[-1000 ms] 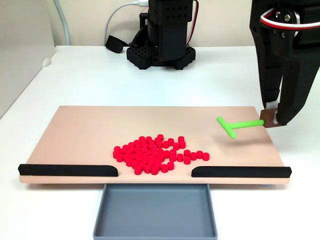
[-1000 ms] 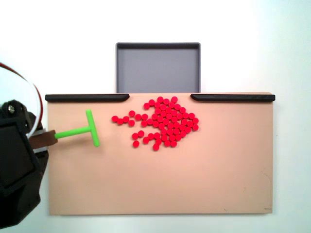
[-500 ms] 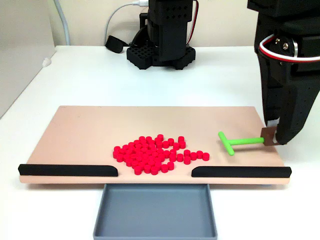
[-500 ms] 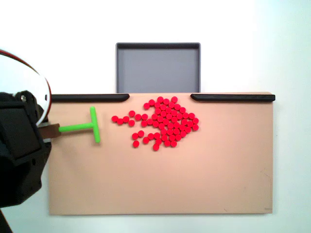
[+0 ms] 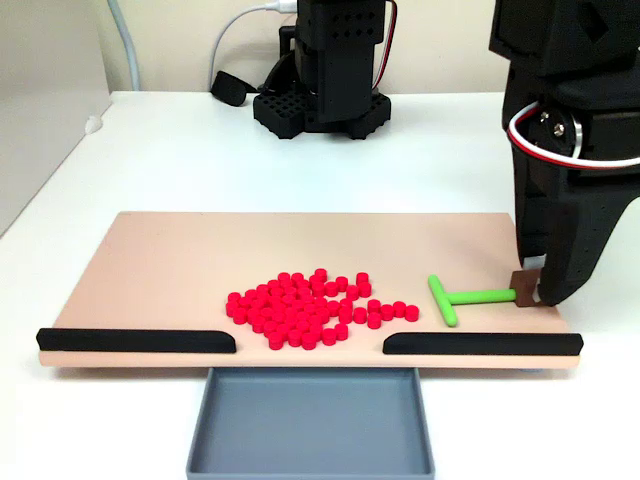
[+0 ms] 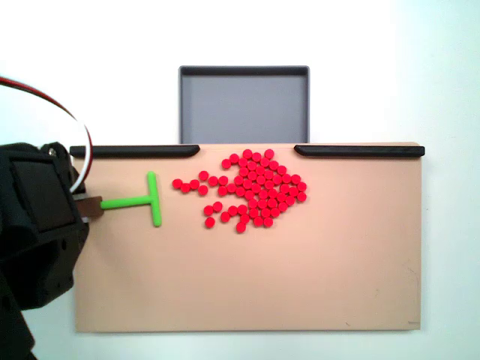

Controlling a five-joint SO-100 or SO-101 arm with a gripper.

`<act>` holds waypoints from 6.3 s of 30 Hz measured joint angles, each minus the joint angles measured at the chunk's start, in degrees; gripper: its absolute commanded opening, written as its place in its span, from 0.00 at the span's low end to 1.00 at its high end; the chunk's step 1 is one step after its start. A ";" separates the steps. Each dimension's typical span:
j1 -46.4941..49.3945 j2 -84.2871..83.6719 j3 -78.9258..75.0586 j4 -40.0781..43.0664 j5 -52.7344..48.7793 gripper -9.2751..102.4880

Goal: Push granules from left to the grey container

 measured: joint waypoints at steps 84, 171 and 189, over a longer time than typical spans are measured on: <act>9.40 -2.29 -1.23 1.41 -14.15 0.08; 9.93 20.48 15.91 1.32 -57.48 0.08; 9.84 54.14 52.73 -0.09 -86.57 0.08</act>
